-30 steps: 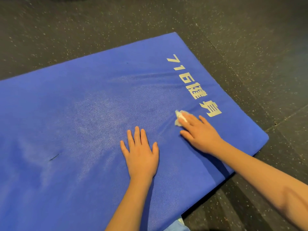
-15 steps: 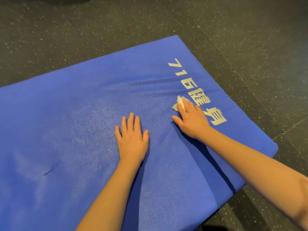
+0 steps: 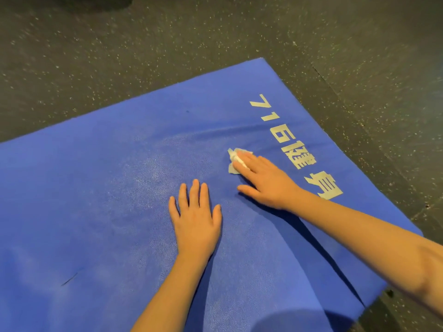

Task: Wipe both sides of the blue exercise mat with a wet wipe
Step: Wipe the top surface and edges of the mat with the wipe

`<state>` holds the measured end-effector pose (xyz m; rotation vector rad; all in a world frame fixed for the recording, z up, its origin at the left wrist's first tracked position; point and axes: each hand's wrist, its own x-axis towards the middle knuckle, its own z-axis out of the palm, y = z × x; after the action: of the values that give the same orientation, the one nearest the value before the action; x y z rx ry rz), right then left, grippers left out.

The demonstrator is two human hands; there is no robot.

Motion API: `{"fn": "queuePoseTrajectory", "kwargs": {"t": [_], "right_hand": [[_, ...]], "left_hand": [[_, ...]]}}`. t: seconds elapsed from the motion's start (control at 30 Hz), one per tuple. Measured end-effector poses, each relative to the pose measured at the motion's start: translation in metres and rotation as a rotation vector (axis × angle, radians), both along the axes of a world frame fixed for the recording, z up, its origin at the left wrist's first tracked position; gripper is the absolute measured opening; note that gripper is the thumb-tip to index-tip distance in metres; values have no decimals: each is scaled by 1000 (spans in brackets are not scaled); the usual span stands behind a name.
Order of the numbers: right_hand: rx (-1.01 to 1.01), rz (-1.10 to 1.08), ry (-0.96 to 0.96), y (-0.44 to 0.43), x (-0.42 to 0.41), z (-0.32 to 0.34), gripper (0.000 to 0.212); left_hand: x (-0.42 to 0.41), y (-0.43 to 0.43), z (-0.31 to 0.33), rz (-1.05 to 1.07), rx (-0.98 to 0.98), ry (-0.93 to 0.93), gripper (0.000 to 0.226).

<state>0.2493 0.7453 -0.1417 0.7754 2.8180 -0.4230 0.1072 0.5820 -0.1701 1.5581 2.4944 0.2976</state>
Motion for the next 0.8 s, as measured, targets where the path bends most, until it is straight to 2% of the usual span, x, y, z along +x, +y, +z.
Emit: {"fn": "queuePoseTrajectory", "kwargs": {"t": [0.07, 0.17, 0.23, 0.27, 0.33, 0.4, 0.47, 0.57, 0.63, 0.73, 0.8], "right_hand": [[70, 25, -26, 24, 4, 5, 68], [135, -249, -69, 61, -14, 1, 57], [126, -393, -30, 64, -36, -5, 57], [103, -372, 5, 58, -44, -7, 64], [59, -105, 17, 42, -46, -9, 74], [60, 111, -14, 47, -35, -5, 70], [130, 84, 9, 70, -35, -2, 63], [141, -248, -27, 99, -65, -12, 55], [116, -355, 32, 97, -89, -18, 61], [72, -98, 38, 85, -90, -18, 73], [132, 6, -1, 97, -81, -12, 69]], "left_hand": [[-14, 13, 2, -21, 37, 2, 55], [-46, 43, 1, 21, 24, -24, 57], [-62, 56, -5, 43, 9, -24, 61], [-64, 59, -8, 37, 6, -2, 63], [-65, 58, -13, 29, 21, 49, 63], [-63, 57, -15, 37, 45, 69, 62], [-62, 58, -13, 43, 48, 62, 62], [-63, 59, -13, 52, 45, 63, 62], [-63, 58, -14, 57, 53, 68, 61], [-63, 59, -13, 63, 47, 74, 59], [-63, 60, -13, 62, 41, 83, 59]]}}
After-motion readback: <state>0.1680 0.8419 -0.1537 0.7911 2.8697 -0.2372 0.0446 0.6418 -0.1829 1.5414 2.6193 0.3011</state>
